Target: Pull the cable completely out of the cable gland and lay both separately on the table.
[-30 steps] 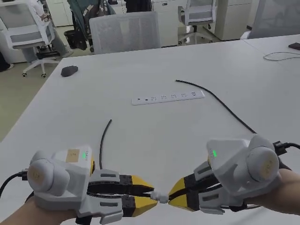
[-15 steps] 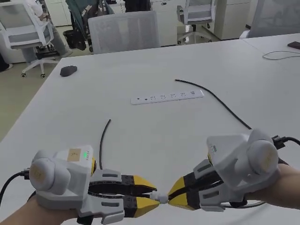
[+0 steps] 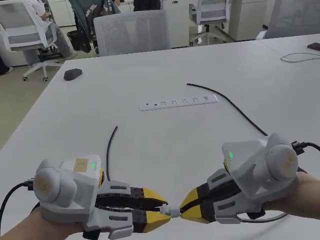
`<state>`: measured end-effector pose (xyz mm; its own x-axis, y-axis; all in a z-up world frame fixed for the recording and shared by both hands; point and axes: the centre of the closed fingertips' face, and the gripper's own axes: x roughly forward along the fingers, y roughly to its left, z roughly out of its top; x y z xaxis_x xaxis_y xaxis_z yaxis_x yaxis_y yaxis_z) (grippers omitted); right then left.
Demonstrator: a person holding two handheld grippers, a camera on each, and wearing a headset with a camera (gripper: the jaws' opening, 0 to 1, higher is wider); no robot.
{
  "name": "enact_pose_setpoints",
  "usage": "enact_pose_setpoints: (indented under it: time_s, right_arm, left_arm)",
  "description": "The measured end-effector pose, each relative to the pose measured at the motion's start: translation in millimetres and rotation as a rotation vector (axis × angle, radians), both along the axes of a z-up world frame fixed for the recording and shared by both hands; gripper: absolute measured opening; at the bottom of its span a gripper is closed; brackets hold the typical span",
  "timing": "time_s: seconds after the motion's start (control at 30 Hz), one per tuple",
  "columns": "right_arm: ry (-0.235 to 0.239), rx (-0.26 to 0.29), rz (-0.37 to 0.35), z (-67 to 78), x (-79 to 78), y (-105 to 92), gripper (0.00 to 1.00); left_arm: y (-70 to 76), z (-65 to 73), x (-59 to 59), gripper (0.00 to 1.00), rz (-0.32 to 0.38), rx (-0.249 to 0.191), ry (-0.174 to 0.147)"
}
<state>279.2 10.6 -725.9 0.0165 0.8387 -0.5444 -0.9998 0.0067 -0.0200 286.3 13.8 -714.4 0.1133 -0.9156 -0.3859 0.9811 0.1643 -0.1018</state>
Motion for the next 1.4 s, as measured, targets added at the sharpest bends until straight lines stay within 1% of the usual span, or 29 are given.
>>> enact_pose_setpoints:
  time_s: [0.07,0.13,0.27,0.33,0.43,0.47,0.53,0.57,0.6,0.67,0.73,0.8,0.83,0.87,0.93,0.97,1.03,1.07,1.27,1.33,1.37,1.4]
  right_arm:
    - [0.001,0.001,-0.003,0.3,0.9,0.0,0.0]
    - [0.004,0.005,-0.009,0.6,1.7,-0.2,0.0]
    - [0.004,-0.003,-0.024,-1.1,4.4,-2.9,0.0]
    - [0.007,0.001,-0.028,-0.5,4.5,-4.9,0.0]
    - [0.004,-0.005,-0.034,-1.1,5.5,-6.8,0.0]
    - [0.008,-0.004,-0.037,-1.0,5.5,-7.1,0.0]
    - [0.004,-0.021,-0.055,-3.1,7.7,-10.1,0.0]
    - [0.008,-0.025,-0.06,-3.7,7.9,-10.8,0.0]
    - [0.019,-0.036,-0.09,-5.6,10.5,-14.2,0.0]
    - [0.036,-0.041,-0.108,-7.6,10.9,-19.0,0.0]
    - [0.043,-0.048,-0.125,-9.5,11.9,-23.6,0.0]
    - [0.036,-0.067,-0.154,-12.2,15.5,-29.4,0.0]
    - [0.051,-0.084,-0.176,-14.7,16.2,-33.9,0.0]
    - [0.054,-0.092,-0.194,-15.7,17.8,-36.4,0.0]
    - [0.063,-0.105,-0.204,-18.0,17.3,-41.0,0.0]
    - [0.053,-0.116,-0.215,-19.6,17.9,-45.0,0.0]
    - [0.066,-0.122,-0.233,-22.2,17.9,-50.9,0.0]
    - [0.06,-0.126,-0.239,-23.3,18.8,-53.8,0.0]
    - [0.065,-0.147,-0.291,-29.7,22.7,-74.2,0.0]
    - [0.073,-0.146,-0.303,-31.1,22.9,-79.1,0.0]
    - [0.077,-0.142,-0.31,-31.3,23.0,-80.9,0.0]
    - [0.104,-0.117,-0.312,-29.8,20.4,-80.9,0.0]
  left_arm:
    - [-0.3,0.6,0.4,0.15,0.003,0.003,-0.006]
    - [-0.4,1.3,1.2,0.15,0.014,0.0,0.006]
    - [2.2,0.6,5.5,0.15,0.027,0.017,-0.02]
    - [3.5,1.2,5.7,0.15,0.028,0.013,-0.018]
    - [3.6,1.5,6.5,0.15,0.03,0.017,-0.025]
    - [3.4,1.6,6.5,0.15,0.031,0.016,-0.021]
    - [4.3,1.0,8.3,0.15,0.038,0.024,-0.031]
    - [5.0,0.5,8.7,0.15,0.041,0.026,-0.027]
    - [5.4,0.7,9.5,0.15,0.045,0.026,-0.028]
    - [6.8,0.5,9.1,0.15,0.046,0.03,-0.02]
    - [7.9,0.8,10.1,0.15,0.049,0.033,-0.028]
    - [9.2,0.1,11.6,0.15,0.055,0.036,-0.032]
    - [9.3,0.1,11.8,0.15,0.057,0.035,-0.03]
    - [9.2,0.2,12.4,0.15,0.06,0.035,-0.032]
    - [8.7,0.1,12.0,0.15,0.059,0.037,-0.031]
    - [8.8,-0.2,12.0,0.15,0.058,0.039,-0.033]
    - [9.1,-1.0,11.9,0.15,0.058,0.042,-0.032]
    - [9.6,-1.5,12.3,0.15,0.06,0.044,-0.034]
    - [10.9,-1.8,11.9,0.15,0.063,0.048,-0.031]
    - [11.2,-2.0,11.8,0.15,0.063,0.049,-0.032]
    - [10.9,-1.8,11.4,0.15,0.063,0.047,-0.028]
    - [10.3,-1.3,11.4,0.15,0.064,0.043,-0.028]
